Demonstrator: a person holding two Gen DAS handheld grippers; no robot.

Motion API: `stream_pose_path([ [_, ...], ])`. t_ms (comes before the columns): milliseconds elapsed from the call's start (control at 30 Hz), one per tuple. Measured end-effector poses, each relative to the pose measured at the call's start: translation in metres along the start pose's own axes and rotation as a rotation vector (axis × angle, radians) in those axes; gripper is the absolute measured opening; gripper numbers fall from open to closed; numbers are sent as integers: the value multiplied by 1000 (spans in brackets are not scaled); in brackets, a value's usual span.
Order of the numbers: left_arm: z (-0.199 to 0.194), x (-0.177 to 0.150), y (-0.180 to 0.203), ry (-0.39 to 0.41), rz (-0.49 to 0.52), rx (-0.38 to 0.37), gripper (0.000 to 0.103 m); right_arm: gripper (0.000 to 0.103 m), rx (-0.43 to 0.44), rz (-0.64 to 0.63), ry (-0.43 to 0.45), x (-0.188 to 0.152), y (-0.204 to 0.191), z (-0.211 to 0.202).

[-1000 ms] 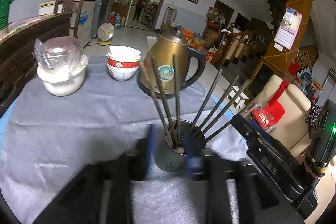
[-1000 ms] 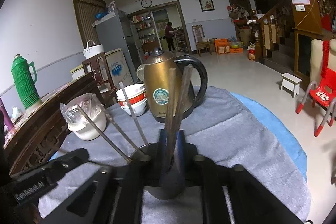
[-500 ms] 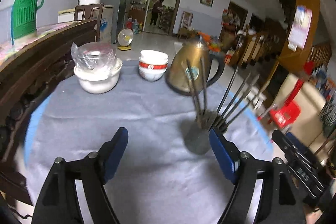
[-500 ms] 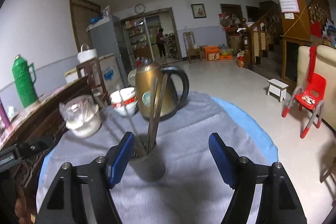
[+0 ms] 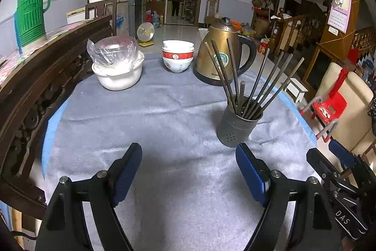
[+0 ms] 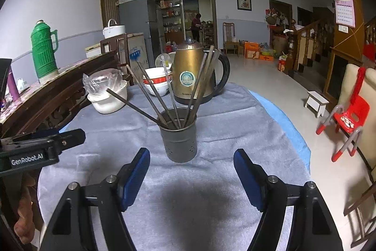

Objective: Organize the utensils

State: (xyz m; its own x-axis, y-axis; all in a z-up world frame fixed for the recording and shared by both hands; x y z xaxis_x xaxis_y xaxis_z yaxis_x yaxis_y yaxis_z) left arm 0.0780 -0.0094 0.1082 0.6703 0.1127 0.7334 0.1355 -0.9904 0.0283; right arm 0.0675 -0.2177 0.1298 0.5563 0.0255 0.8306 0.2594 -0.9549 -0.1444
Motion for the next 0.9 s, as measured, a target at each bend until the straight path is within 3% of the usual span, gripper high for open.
stream_pose_path([
  [433,-8,1,10,39,52,50,86,77,11,-6,5,2,-6,-2],
  [600,-1,2,9,64,58,124,92,77,-1,3,0,1,1,2],
  [900,13,2,14,35,93,161,92,77,-12,12,-12,0,9,13],
])
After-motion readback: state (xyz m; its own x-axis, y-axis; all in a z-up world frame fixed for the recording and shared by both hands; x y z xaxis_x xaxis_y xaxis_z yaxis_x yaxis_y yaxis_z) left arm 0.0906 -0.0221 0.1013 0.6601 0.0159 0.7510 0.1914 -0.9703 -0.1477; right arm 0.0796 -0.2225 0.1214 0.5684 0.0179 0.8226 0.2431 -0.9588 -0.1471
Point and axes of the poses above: each gripper's, at about its wrist camera, not at the fingertips, and z roughly the way its jaws point, y to its right, x to its top, the point moved 2 cm from there along z, roughly the way its jaws point, and after that the axes turned 6 degrees about x, right-handed, at the moved point
